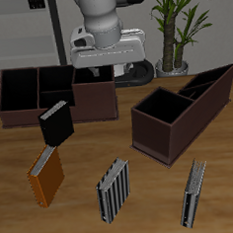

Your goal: Place the left striped book into the back desk caddy's left compartment

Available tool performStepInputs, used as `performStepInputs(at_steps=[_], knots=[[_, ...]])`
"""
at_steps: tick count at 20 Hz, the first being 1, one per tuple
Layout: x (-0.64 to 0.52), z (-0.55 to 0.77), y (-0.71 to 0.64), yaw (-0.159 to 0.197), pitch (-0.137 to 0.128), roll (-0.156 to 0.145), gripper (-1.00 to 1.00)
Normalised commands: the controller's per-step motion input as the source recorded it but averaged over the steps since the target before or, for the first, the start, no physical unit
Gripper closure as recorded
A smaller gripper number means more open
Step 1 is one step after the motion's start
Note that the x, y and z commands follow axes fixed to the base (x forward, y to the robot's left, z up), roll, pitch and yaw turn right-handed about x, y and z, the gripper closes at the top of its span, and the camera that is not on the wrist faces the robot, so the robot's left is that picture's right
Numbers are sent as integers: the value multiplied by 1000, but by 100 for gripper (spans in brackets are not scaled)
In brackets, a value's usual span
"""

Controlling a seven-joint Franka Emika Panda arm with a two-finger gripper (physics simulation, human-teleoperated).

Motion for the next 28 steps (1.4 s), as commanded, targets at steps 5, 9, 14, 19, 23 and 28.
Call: performStepInputs(at_steps=[5, 9, 14, 19, 23, 28], knots=[[121, -12, 103, -16, -11, -34, -100], [212, 61, 154, -30, -18, -24, -100], [401, 103, 249, -3, -50, -27, -100], [513, 91, 321, -7, -32, -47, -100], [475, 81, 371, -8, -30, -29, -100], [352, 84, 359, -3, -33, -25, -100]])
